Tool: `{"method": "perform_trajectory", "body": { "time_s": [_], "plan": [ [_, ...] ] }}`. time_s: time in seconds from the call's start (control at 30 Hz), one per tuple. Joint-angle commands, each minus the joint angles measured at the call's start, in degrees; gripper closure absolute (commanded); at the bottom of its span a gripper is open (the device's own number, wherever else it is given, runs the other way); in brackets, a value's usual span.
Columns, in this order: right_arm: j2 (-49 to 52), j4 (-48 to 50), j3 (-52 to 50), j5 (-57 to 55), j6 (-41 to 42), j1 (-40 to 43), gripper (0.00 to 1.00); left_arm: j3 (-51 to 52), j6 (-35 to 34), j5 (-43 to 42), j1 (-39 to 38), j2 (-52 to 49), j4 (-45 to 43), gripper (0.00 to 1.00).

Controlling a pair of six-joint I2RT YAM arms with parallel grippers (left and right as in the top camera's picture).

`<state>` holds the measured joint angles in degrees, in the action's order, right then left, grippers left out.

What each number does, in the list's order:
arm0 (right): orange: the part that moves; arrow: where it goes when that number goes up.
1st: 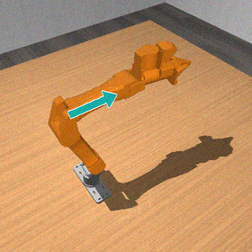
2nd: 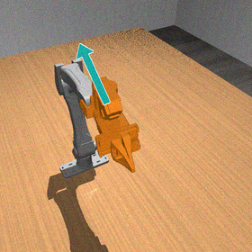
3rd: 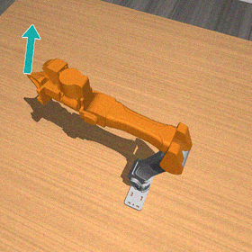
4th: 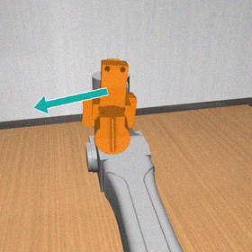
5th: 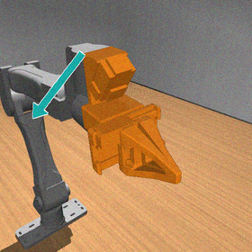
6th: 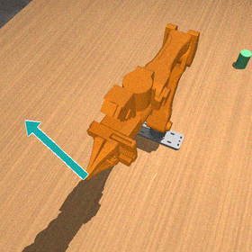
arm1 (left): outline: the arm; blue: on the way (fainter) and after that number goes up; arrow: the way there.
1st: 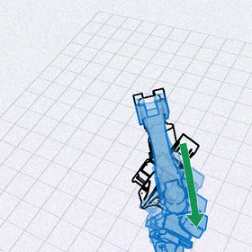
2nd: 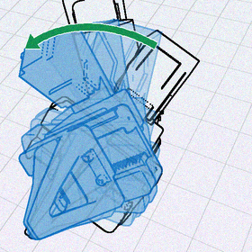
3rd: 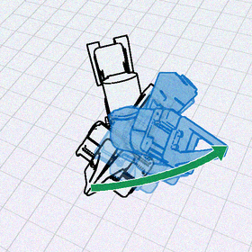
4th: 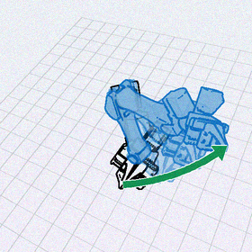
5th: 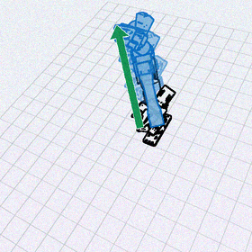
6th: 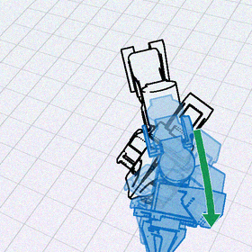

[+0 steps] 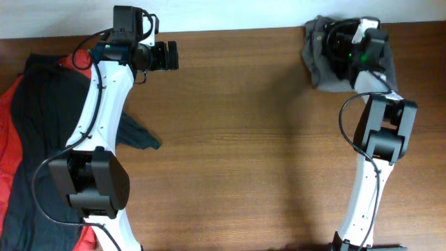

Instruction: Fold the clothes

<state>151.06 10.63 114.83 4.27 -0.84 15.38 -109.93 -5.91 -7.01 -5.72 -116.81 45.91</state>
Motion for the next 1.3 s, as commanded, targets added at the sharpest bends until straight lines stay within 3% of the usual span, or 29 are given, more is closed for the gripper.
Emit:
{"method": "perform_trajectory", "body": {
  "time_s": [0.0,0.2,0.43,0.57,0.7,0.9,1.0,1.1,1.13,1.23,1.27],
  "plan": [
    [7.15,-6.4,2.58,0.22,0.46,0.11,0.01,0.24,1.27,0.0,-0.13,-0.24,0.02,0.01],
    [2.25,-11.72,6.49,0.22,0.44,0.07,0.01,0.24,1.27,0.0,-0.13,-0.24,-0.22,0.01],
    [-10.1,-24.61,14.75,0.17,0.46,0.07,0.01,0.24,1.27,0.02,-0.13,-0.24,-1.81,0.01],
    [-16.65,-28.37,15.5,0.15,0.44,0.07,0.01,0.24,1.27,0.02,-0.13,-0.24,-1.9,0.01],
    [-25.55,-38.38,15.5,1.25,2.91,-0.04,0.01,0.24,1.27,-0.02,-0.13,-0.24,-0.76,0.01],
    [-35.89,-55.78,15.5,23.08,3.3,-0.04,0.01,0.24,1.27,0.0,-0.13,-0.24,-0.74,0.01],
    [-38.12,-61.72,15.5,39.28,3.32,-0.07,0.01,0.24,1.27,-0.02,-0.13,-0.24,-0.72,0.01],
    [-38.42,-68.83,15.5,57.4,13.84,-0.61,0.01,0.24,1.27,-0.02,-0.13,-0.24,-0.72,0.01],
    [-38.42,-71.97,15.47,61.68,21.77,-1.29,0.01,0.24,1.27,0.0,-0.13,-0.24,-0.72,0.01],
    [-38.42,-73.9,15.47,62.93,33.44,-3.06,0.01,0.24,1.27,0.0,-0.13,-0.24,-0.72,0.01],
    [-38.4,-73.92,15.47,62.55,33.97,-3.54,0.01,0.24,1.27,-0.02,-0.13,-0.24,-0.72,0.01]
  ]
}}
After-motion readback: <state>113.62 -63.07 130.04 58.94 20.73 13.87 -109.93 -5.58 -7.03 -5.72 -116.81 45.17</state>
